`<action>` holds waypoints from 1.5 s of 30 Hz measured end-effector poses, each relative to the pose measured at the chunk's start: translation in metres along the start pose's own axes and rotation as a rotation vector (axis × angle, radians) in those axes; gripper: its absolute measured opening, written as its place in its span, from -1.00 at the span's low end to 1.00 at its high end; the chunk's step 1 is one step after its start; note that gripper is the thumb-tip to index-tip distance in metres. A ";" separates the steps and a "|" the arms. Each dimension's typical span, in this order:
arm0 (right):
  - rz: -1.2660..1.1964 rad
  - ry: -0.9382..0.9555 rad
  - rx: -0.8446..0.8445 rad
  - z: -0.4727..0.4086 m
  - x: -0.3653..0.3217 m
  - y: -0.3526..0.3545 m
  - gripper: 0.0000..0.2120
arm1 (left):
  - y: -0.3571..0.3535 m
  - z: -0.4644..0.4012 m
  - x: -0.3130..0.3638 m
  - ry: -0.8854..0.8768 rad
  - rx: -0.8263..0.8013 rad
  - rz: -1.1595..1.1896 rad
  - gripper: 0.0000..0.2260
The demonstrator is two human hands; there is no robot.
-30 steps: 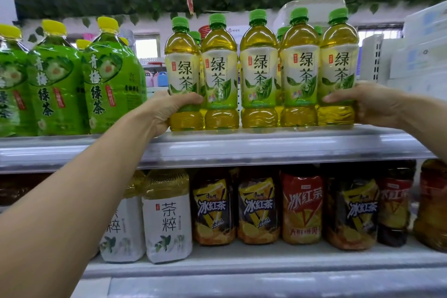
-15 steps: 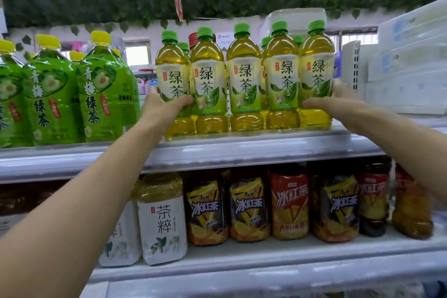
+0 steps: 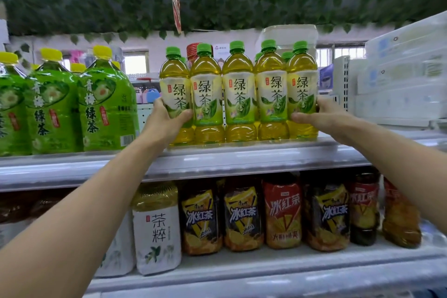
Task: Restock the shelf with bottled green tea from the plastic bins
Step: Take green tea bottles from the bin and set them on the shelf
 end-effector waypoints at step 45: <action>1.278 0.767 0.021 -0.003 -0.110 -0.064 0.17 | -0.015 0.020 0.007 -0.146 0.004 -0.337 0.39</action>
Point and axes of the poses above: each hand's wrist, its own z-axis away from the middle knuckle, its own y-axis out of the back of the hand, x = y × z, the point moved 5 cm from there along -z, towards the middle knuckle, and after that the axes turned 3 degrees about y, right-handed, at the moved point
